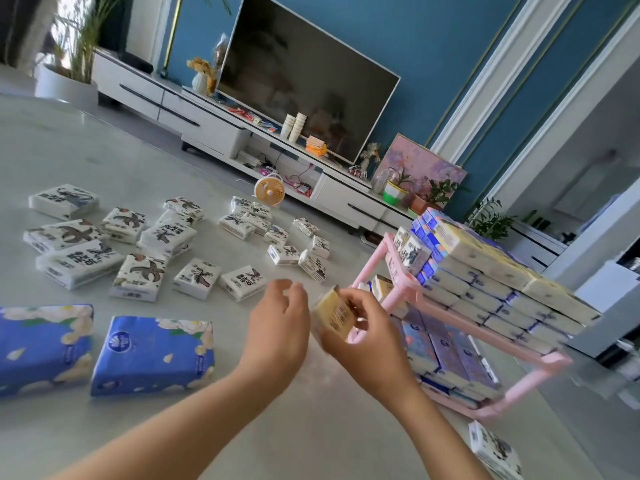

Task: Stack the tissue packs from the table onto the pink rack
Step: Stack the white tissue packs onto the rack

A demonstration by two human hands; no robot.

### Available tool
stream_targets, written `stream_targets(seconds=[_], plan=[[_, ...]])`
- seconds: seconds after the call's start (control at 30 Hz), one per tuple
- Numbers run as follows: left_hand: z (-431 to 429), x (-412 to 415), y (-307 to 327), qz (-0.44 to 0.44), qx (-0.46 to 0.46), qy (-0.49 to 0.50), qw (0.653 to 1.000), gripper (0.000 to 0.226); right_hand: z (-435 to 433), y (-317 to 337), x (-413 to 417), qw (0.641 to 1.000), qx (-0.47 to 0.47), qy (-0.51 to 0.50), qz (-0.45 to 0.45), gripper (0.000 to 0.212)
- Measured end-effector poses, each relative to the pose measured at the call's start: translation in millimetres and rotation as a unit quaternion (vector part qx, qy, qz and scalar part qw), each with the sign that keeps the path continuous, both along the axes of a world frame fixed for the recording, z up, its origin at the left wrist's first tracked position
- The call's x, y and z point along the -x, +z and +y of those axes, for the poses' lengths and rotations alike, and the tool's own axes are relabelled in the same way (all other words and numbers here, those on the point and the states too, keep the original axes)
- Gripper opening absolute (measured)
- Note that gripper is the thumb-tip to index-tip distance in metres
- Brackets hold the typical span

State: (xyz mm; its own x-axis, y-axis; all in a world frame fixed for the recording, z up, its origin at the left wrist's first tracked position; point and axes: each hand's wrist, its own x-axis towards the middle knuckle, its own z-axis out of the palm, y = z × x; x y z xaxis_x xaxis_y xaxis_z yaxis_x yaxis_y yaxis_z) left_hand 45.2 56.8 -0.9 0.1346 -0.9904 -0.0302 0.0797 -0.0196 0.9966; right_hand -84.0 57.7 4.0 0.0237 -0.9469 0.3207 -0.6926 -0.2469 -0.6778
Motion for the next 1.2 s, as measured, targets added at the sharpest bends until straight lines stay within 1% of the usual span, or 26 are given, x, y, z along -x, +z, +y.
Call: stream_targets(seconds=[0.03, 0.07, 0.13, 0.17, 0.23, 0.3, 0.33, 0.4, 0.47, 0.57, 0.63, 0.73, 0.8, 0.83, 0.87, 0.9, 0.93, 0.97, 1.03, 1.07, 1.1, 1.13, 1.2], plan=[[2.2, 1.6, 2.5, 0.044, -0.026, -0.050, 0.997, 0.025, 15.2, 0.7, 9.3, 1.000, 0.001, 0.007, -0.010, 0.050], [5.4, 2.9, 2.6, 0.044, -0.042, -0.117, 0.991, 0.023, 29.0, 0.6, 18.6, 1.000, -0.001, 0.012, -0.008, 0.051], [14.0, 8.6, 3.1, 0.009, -0.057, -0.228, 0.972, 0.012, 52.7, -1.7, 36.0, 1.000, -0.004, 0.026, 0.004, 0.054], [19.5, 13.2, 2.6, -0.003, -0.061, -0.254, 0.965, 0.010, 62.0, -3.7, 43.8, 0.999, -0.006, 0.031, 0.008, 0.054], [31.8, 29.1, 1.0, 0.006, -0.084, -0.259, 0.962, 0.016, 78.0, -7.6, 57.0, 0.999, -0.007, 0.037, 0.014, 0.054], [45.1, 50.2, 1.0, 0.038, -0.101, -0.250, 0.962, 0.017, 91.1, -11.9, 68.2, 0.999, 0.003, 0.030, 0.033, 0.057], [50.5, 61.0, 0.5, 0.049, -0.100, -0.245, 0.963, 0.017, 96.3, -13.4, 74.3, 0.999, 0.016, 0.017, 0.047, 0.058], [56.9, 81.5, 0.2, 0.046, -0.082, -0.233, 0.968, 0.017, 103.5, -15.8, 88.2, 0.996, 0.049, -0.010, 0.078, 0.062], [55.7, 99.5, 1.0, 0.040, -0.066, -0.225, 0.971, 0.016, 105.6, -16.9, 102.7, 0.993, 0.062, -0.022, 0.101, 0.064], [46.3, 123.7, 1.2, 0.069, -0.088, -0.215, 0.970, 0.017, 98.6, -19.9, 126.8, 0.987, 0.081, -0.022, 0.139, 0.053], [38.5, 141.6, -0.3, 0.088, -0.103, -0.212, 0.968, 0.027, 90.5, -23.4, 141.3, 0.982, 0.096, -0.036, 0.157, 0.050], [23.5, 165.0, -3.2, 0.059, -0.092, -0.192, 0.975, 0.038, 75.3, -29.9, 159.3, 0.974, 0.139, -0.049, 0.172, 0.046], [14.4, 172.6, -1.6, 0.017, -0.069, -0.195, 0.978, 0.035, 63.4, -32.9, 168.2, 0.969, 0.170, -0.053, 0.172, 0.042], [10.2, 174.5, -0.2, -0.019, -0.048, -0.206, 0.977, 0.028, 56.7, -33.9, 172.0, 0.967, 0.182, -0.061, 0.169, 0.040], [7.9, 174.8, 2.4, -0.077, -0.018, -0.214, 0.974, 0.022, 50.9, -34.5, 174.6, 0.964, 0.193, -0.075, 0.165, 0.039], [6.4, 174.2, 5.3, -0.155, 0.019, -0.209, 0.965, 0.019, 44.7, -35.0, 176.6, 0.963, 0.197, -0.091, 0.162, 0.037], [5.5, 172.9, 8.6, -0.242, 0.062, -0.189, 0.950, 0.020, 38.8, -34.9, 177.2, 0.963, 0.189, -0.105, 0.162, 0.036], [4.8, 170.9, 11.1, -0.327, 0.113, -0.163, 0.924, 0.021, 33.0, -34.0, 177.0, 0.965, 0.167, -0.115, 0.168, 0.036], [2.0, 167.1, 10.5, -0.467, 0.214, -0.112, 0.851, 0.030, 21.2, -33.9, 177.3, 0.961, 0.118, -0.113, 0.223, 0.039], [-1.5, 165.5, 7.6, -0.514, 0.247, -0.102, 0.815, 0.035, 16.1, -33.3, 177.3, 0.955, 0.101, -0.110, 0.257, 0.040], [-5.7, 163.7, 4.2, -0.545, 0.261, -0.099, 0.791, 0.038, 11.7, -31.4, 176.7, 0.949, 0.090, -0.112, 0.282, 0.040], [-10.8, 162.8, 1.0, -0.566, 0.263, -0.101, 0.775, 0.041, 8.0, -28.3, 175.5, 0.943, 0.081, -0.120, 0.298, 0.039], [-22.3, 163.6, -4.1, -0.595, 0.253, -0.110, 0.755, 0.051, 4.0, -20.4, 171.1, 0.939, 0.053, -0.128, 0.315, 0.039]])
